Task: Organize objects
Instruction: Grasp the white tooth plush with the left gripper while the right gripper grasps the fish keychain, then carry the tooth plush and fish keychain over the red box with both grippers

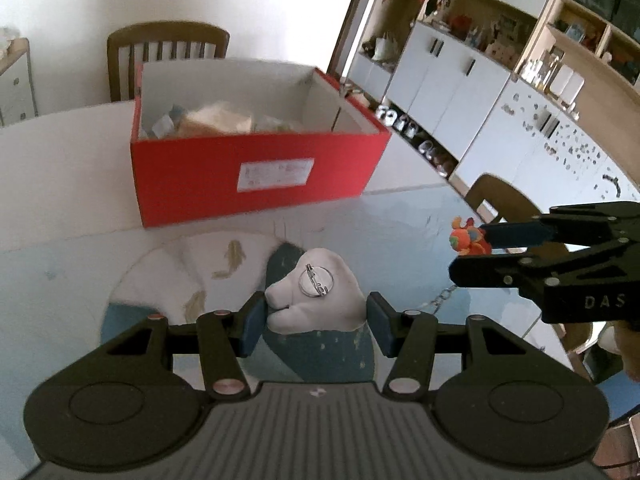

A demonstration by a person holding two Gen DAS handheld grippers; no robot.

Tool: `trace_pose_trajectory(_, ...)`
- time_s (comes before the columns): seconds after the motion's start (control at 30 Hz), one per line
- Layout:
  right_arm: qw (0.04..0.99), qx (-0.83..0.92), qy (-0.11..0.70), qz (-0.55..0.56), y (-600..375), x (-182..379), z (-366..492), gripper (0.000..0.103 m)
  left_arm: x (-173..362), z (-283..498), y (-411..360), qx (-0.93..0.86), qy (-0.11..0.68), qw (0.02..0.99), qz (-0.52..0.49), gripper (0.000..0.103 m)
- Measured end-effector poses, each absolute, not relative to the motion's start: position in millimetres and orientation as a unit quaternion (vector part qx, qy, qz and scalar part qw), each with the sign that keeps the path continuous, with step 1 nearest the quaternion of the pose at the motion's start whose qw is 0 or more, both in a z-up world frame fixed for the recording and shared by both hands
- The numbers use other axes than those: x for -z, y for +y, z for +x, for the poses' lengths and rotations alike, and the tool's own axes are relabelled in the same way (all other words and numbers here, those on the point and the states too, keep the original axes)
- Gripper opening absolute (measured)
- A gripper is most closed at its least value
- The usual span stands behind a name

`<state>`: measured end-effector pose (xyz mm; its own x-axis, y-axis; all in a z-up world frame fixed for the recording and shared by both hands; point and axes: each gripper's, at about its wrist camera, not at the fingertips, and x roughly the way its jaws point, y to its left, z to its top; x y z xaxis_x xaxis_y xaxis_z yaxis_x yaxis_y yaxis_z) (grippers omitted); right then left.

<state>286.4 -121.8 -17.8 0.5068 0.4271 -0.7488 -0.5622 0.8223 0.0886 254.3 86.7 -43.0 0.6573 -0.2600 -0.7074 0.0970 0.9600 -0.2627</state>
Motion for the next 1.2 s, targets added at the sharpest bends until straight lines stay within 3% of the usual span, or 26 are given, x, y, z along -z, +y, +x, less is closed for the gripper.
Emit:
trace_pose_trajectory(0.57, 0.89, -0.294, 0.332, -0.108, -79, -38, 376, 0.052, -23, 312, 110, 0.077, 0.341, 0.936, -0.037, 0.054)
trace_pose_trajectory(1.2, 0.879, -0.27, 0.374, -0.122, -54, 11, 479, 0.053, -19, 410, 101, 0.063, 0.349, 0.935, 0.031, 0.054)
